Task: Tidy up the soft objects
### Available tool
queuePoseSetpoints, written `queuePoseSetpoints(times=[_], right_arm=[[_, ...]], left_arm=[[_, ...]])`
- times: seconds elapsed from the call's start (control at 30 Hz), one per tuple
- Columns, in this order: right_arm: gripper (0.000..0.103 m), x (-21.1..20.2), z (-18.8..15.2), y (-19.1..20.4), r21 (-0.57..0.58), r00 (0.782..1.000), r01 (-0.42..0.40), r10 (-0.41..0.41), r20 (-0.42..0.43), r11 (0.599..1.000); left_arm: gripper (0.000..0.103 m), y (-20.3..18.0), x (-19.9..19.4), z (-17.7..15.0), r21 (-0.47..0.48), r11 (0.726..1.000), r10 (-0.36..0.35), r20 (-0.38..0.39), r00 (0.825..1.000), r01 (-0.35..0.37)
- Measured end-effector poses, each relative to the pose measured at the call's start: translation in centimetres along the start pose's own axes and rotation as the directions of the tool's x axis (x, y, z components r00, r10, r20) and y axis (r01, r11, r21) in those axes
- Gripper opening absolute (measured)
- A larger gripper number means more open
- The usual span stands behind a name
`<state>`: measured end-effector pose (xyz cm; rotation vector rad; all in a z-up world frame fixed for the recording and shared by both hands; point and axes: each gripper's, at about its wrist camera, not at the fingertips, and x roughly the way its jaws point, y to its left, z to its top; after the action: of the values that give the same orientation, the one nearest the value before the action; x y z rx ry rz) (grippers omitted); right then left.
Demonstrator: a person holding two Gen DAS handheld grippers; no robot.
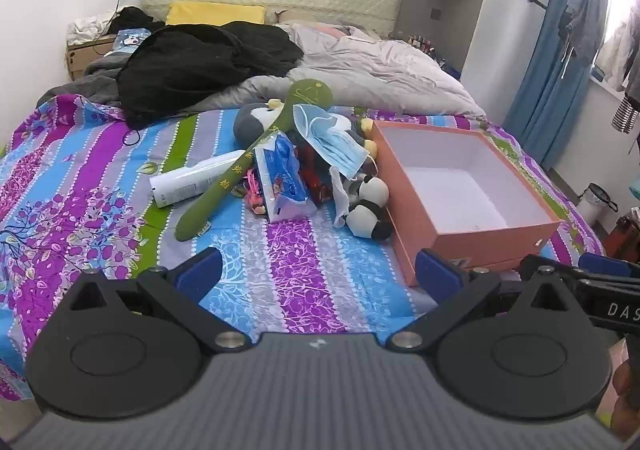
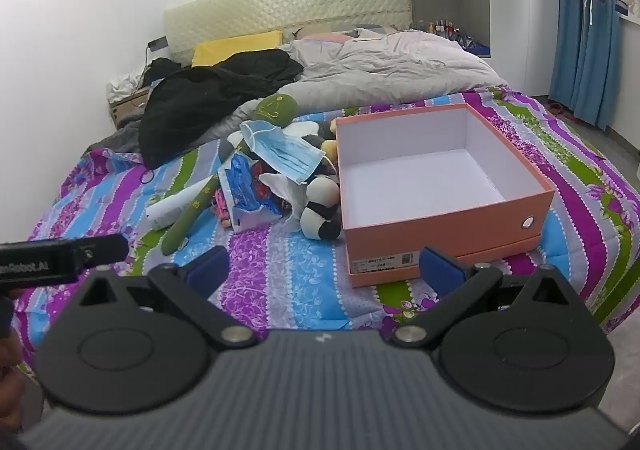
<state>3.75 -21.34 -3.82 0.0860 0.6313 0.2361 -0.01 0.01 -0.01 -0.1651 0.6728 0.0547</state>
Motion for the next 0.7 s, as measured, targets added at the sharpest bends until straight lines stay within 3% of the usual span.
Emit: queuePoseSetpoints(times=[0.43, 0.7], right_arm=[[0.103, -0.5, -0.5, 0.0, 0.005, 1.000, 0.003, -0.003, 0.014, 1.000], [0.103, -0.4, -0.2, -0.4, 0.019, 1.000, 0.011, -0.011, 0.001, 1.000]], left_arm=[[0.103, -1.4, 0.1, 0.0, 0.007, 1.000, 0.007, -0.017, 1.000, -0.007], [0.103, -0.2, 0.5, -0.3, 0.002, 1.000, -0.013, -0.022, 1.000, 0.013]])
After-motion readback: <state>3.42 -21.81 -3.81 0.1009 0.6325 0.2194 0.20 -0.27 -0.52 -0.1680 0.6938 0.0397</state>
